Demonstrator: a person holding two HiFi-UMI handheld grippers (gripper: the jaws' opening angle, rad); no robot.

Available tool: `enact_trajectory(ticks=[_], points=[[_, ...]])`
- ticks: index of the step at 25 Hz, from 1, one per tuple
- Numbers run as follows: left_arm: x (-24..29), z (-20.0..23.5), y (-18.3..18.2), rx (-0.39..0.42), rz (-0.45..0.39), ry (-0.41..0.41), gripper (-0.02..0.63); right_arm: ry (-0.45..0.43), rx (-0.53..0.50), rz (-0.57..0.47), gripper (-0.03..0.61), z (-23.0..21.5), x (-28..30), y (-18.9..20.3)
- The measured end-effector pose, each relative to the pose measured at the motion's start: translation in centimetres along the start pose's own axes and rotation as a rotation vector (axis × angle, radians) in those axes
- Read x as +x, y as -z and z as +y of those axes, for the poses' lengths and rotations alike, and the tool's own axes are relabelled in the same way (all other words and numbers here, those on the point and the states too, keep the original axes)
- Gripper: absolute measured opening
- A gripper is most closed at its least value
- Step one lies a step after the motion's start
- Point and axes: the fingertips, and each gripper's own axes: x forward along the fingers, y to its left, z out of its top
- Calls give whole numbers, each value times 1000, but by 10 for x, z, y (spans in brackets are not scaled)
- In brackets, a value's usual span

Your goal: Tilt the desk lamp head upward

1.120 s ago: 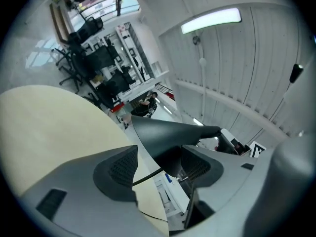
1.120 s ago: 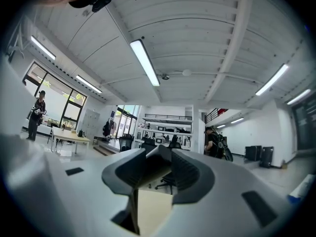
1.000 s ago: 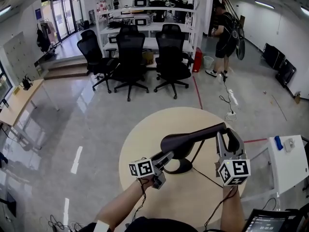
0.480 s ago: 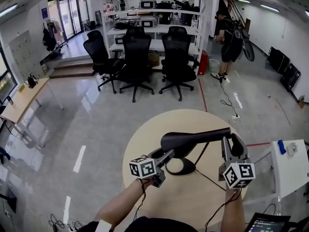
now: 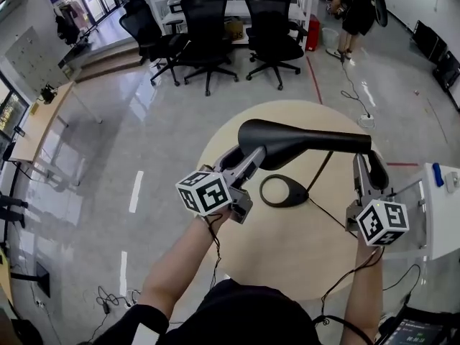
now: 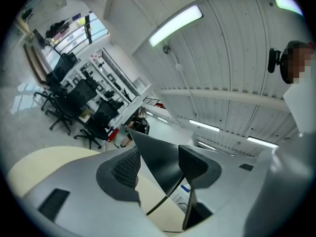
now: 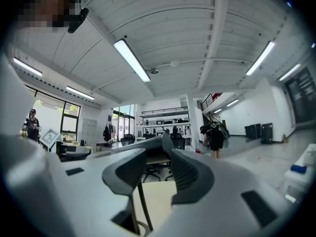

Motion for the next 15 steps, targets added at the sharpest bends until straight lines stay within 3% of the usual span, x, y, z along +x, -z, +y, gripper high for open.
enact_trajectory(ticks=[3, 8, 11, 15], points=[[3, -1, -8, 15, 15, -11, 250, -20, 74, -5, 156, -3, -3, 4], [1, 3, -6, 29, 32, -30, 251, -12, 156, -145, 158, -14, 0, -34], [0, 3, -6, 33, 40, -42, 252, -25, 125, -140, 158, -11, 13, -46], [0, 2, -4, 46, 47, -48, 251, -37, 133, -83, 158, -11, 24, -32]])
